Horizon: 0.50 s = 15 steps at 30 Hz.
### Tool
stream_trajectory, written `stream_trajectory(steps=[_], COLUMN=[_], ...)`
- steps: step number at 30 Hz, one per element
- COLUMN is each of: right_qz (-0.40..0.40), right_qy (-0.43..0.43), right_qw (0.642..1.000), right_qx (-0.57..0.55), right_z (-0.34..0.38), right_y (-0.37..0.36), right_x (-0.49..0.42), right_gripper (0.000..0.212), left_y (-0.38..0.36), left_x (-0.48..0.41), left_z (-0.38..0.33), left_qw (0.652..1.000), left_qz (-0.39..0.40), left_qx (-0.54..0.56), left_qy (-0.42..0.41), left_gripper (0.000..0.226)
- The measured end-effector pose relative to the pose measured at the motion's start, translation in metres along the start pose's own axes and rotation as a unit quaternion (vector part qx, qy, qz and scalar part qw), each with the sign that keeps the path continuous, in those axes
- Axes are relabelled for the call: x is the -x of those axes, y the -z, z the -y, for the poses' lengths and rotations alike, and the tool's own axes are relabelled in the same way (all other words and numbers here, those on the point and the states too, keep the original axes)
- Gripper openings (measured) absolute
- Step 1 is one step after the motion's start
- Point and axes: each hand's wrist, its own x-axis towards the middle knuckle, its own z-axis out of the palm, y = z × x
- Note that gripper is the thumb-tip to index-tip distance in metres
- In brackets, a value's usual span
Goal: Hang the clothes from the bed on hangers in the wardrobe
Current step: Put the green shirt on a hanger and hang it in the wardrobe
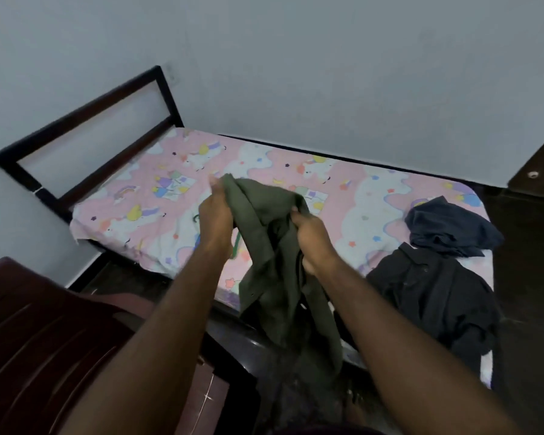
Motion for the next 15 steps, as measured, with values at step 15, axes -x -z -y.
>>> stream_trajectory(steps=[15], right_qz=[0.133], right_qy=[-0.055], right_qw=[0.971], right_qx=[0.192], right_z=[0.035], right_y=[-0.001], right_x=[-0.035], right_gripper=[0.02], left_y=[0.038], left_x=[-0.023], left_z=[-0.004], left_qw=[0.928], left_qz=[0.119], left_qx=[-0.274], left_qy=[-0.224], left_gripper=[0.01])
